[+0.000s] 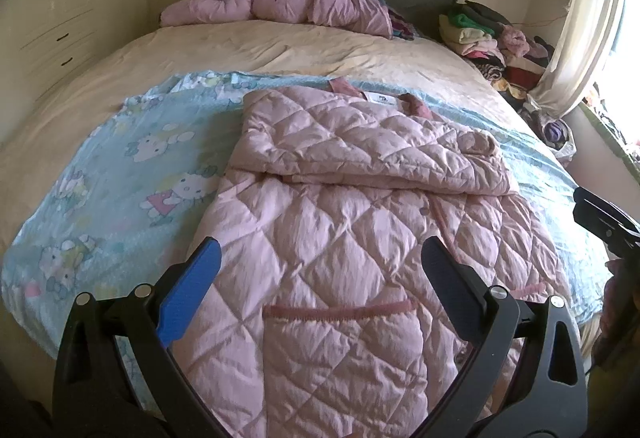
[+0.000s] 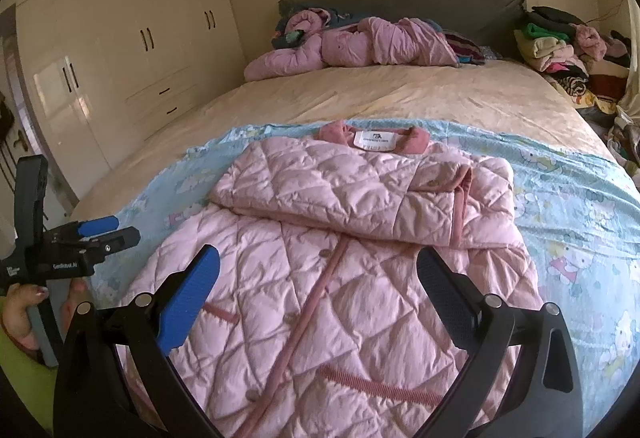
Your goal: Fold large clothes
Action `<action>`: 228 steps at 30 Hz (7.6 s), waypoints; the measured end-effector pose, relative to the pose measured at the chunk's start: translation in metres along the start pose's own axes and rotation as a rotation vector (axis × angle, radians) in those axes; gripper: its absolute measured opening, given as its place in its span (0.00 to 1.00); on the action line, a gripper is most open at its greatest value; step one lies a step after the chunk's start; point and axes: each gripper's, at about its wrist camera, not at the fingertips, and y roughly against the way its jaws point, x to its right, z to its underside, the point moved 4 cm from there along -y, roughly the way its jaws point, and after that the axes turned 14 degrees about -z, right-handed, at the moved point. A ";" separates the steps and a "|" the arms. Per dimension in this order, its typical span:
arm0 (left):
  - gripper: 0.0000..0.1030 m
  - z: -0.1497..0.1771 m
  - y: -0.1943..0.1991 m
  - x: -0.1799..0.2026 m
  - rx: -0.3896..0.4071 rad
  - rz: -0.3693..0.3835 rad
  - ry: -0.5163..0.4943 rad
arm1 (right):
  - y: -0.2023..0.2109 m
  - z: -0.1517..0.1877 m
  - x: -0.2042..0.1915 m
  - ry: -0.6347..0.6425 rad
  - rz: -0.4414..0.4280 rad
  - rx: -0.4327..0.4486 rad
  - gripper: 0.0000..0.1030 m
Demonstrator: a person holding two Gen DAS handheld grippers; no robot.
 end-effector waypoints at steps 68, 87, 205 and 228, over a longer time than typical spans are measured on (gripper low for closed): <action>0.65 0.163 -0.037 -0.084 -0.243 0.075 0.191 | 0.011 0.091 0.029 -0.086 -0.002 -0.144 0.95; 0.14 0.139 -0.009 -0.083 -0.135 0.110 0.244 | 0.085 0.160 0.105 -0.199 0.149 -0.275 0.95; 0.10 -0.057 0.048 -0.046 0.201 -0.048 0.158 | 0.136 -0.016 0.142 -0.253 -0.243 0.362 0.18; 0.10 -0.114 0.016 -0.034 0.236 -0.085 0.146 | 0.104 -0.074 0.178 -0.241 -0.166 0.401 0.18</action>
